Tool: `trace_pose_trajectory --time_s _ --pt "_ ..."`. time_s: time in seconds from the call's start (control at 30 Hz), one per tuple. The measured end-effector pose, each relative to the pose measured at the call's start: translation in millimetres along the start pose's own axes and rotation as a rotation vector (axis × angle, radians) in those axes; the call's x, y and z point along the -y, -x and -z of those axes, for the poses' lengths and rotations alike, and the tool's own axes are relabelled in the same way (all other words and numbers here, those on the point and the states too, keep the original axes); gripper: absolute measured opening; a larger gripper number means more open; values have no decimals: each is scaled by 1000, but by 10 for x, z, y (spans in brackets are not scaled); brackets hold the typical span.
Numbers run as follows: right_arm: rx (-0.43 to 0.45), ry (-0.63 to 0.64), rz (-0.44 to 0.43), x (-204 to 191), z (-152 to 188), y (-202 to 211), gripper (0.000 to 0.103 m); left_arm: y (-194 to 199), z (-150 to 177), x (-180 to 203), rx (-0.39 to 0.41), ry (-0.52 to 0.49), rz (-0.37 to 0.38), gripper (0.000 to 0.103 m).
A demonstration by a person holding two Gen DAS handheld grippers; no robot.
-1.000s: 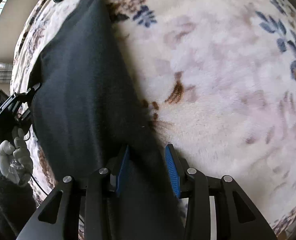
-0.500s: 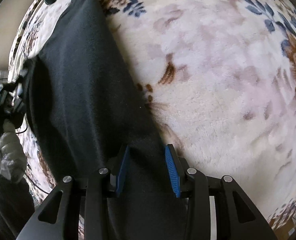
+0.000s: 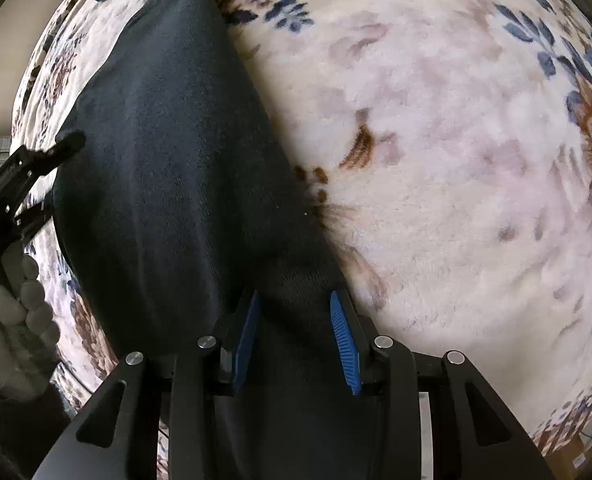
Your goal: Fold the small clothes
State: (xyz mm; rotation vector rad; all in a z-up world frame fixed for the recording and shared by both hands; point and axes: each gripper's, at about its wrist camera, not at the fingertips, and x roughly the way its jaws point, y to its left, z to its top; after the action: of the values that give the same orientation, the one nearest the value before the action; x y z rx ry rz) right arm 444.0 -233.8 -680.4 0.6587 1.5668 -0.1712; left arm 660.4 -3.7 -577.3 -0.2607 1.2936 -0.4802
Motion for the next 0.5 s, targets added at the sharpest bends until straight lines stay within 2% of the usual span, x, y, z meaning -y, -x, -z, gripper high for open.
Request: trace_pose_trajectory --time_s 0.03,0.07,0.13,0.17,0.23,0.3,0.33,0.4,0.43,0.47,0.5 --pt "5 -4 -7 16 -4 11 39 91 -1 3 33 13 92 8" --pt "8 -8 -8 33 -7 17 39 210 5 -36 69 50 228 8" --pt "12 -16 -11 75 -10 24 39 281 3 -166 78 118 398 8" --pt "11 -21 -11 114 -16 28 39 250 -3 -311 69 173 391 8" --pt "4 -36 -16 177 -14 29 39 128 -12 -646 29 266 324 9" --pt "-4 -53 -30 244 -2 51 39 28 40 -1162 -9 472 376 13" --pt "-2 -53 -33 255 7 66 39 26 65 -1287 -5 531 396 14" --pt "5 -50 -35 267 31 106 39 197 92 -1394 38 578 402 29" --pt "6 -53 -40 281 40 122 39 302 83 -1373 62 558 368 50" --pt "5 -56 -46 308 39 137 39 398 71 -1310 78 532 321 57" --pt "3 -59 -51 312 43 142 39 450 63 -1233 86 509 319 58"
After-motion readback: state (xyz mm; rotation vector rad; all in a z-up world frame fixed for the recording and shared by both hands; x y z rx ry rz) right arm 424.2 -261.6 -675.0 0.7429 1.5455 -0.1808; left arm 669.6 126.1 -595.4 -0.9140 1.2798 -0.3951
